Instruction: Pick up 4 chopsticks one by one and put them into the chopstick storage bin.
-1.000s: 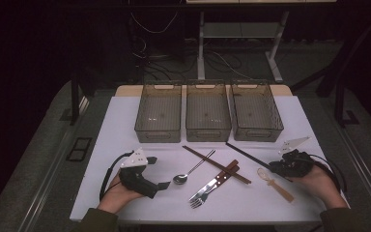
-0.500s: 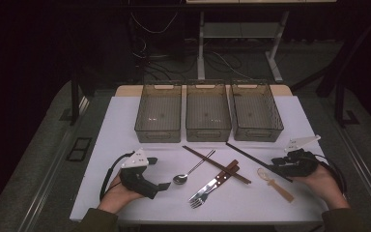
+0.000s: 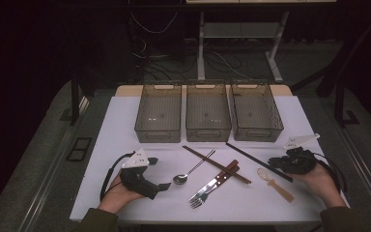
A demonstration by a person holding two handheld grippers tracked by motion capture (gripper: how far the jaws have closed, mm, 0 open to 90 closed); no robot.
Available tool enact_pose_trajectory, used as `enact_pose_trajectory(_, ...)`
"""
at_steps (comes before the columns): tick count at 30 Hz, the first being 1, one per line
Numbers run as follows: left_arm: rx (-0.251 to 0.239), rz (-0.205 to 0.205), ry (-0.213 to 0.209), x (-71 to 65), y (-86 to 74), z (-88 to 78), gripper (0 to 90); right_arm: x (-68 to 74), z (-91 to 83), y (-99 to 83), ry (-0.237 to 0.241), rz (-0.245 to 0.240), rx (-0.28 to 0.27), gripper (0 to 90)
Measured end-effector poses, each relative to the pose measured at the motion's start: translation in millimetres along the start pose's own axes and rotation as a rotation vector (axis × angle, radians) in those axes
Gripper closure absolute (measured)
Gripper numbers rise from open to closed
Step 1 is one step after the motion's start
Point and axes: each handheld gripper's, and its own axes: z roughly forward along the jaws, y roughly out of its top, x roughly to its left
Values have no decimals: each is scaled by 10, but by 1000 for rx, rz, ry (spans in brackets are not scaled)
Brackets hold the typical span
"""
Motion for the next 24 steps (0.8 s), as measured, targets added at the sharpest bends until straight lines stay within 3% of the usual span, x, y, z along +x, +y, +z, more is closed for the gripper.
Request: enact_pose_trajectory(24, -5, -12, 1, -5, -2, 5, 0, -9, 101, 5, -30, -24, 51, 834)
